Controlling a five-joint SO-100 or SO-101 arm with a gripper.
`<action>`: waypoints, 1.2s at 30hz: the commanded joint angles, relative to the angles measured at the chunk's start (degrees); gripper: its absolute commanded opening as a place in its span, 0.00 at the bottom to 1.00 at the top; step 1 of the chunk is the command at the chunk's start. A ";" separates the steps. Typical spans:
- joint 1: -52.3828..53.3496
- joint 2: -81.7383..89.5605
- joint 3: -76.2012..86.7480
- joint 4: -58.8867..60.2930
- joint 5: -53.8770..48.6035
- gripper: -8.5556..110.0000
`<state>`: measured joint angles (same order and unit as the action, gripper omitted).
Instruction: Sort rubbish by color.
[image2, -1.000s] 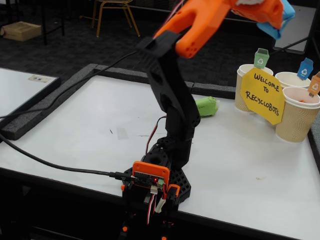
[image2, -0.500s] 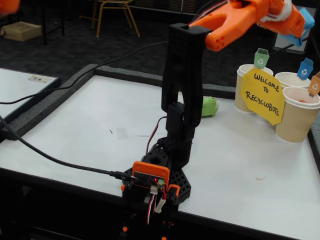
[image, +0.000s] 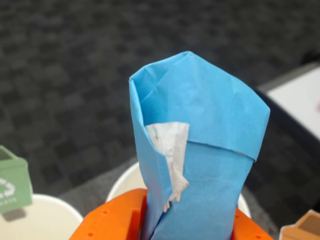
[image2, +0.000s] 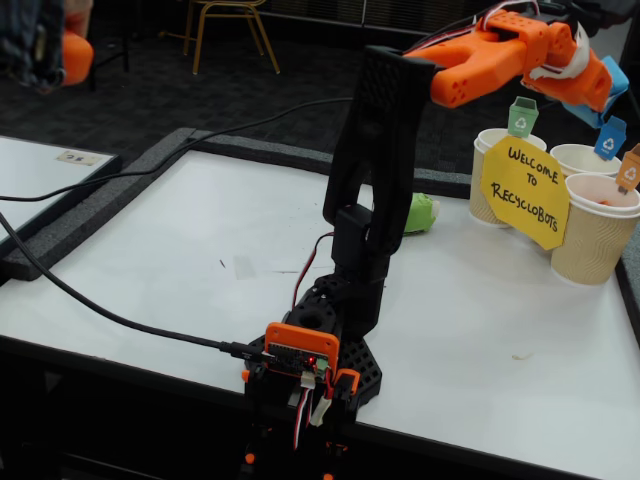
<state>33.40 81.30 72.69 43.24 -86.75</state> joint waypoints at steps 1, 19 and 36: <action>1.32 1.23 -7.73 -3.96 -1.67 0.07; 2.90 -1.67 -7.73 -8.44 -1.67 0.23; 3.34 -1.76 -7.91 -9.40 -1.67 0.07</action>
<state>34.72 77.43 72.69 36.91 -86.75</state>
